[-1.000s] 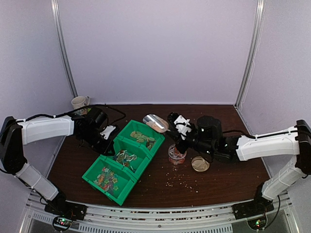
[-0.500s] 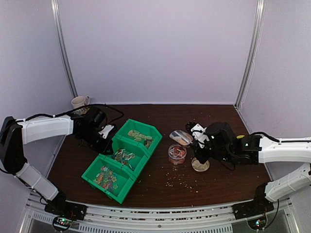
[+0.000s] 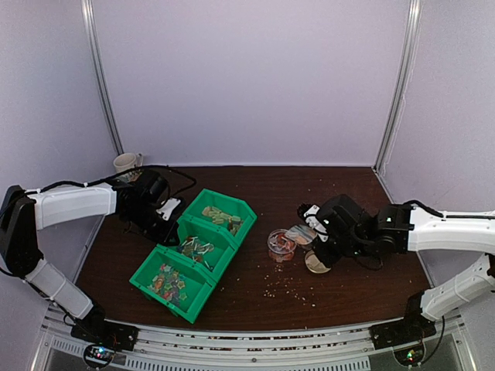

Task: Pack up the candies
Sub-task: Place the fake candies in the packing box, then scoop the fake candies from the plate.

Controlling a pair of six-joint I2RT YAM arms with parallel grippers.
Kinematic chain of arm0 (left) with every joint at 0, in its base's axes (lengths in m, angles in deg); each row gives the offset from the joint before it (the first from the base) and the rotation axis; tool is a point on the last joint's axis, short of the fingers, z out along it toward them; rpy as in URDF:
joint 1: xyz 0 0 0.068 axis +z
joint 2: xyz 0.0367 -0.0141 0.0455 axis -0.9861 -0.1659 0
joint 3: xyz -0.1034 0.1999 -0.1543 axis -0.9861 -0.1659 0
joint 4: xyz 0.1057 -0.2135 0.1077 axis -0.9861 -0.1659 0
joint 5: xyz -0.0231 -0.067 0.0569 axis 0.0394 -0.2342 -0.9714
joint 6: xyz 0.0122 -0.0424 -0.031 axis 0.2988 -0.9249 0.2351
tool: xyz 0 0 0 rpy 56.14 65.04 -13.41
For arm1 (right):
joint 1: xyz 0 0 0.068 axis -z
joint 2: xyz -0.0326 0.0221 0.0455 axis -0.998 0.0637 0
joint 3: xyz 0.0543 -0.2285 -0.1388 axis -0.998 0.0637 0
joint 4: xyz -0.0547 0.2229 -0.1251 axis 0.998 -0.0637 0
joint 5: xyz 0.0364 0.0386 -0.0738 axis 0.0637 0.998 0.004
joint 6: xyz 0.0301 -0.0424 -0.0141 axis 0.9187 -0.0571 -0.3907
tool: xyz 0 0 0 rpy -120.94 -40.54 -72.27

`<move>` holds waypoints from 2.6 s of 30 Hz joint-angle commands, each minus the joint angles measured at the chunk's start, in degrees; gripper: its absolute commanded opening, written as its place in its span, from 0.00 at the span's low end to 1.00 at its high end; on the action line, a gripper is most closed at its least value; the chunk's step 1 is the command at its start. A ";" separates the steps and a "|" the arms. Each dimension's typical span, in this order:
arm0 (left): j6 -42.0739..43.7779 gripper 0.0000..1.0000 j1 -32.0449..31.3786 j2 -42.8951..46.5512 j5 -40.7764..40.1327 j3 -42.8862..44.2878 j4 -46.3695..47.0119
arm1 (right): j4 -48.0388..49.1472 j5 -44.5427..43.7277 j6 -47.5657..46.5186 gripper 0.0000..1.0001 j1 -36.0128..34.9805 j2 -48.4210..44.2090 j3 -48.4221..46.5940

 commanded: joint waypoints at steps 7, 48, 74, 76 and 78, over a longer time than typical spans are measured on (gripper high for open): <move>-0.98 0.00 0.86 1.98 2.30 3.27 3.19 | -7.65 -0.53 1.40 0.00 -1.92 1.17 -3.86; -0.66 0.00 1.11 0.35 5.28 3.21 3.17 | -29.88 -2.55 -12.73 0.00 -5.05 23.78 -42.89; -3.10 0.00 0.55 -9.78 28.27 1.29 8.45 | -30.66 -8.27 -17.18 0.00 -6.04 31.90 -55.38; -1.76 0.00 0.26 -9.44 22.85 2.29 5.98 | -32.31 -8.49 -18.05 0.00 -6.09 33.94 -56.73; -0.95 0.00 -0.34 -8.77 18.31 3.12 4.44 | -33.76 -8.60 -18.82 0.00 -6.13 35.83 -57.63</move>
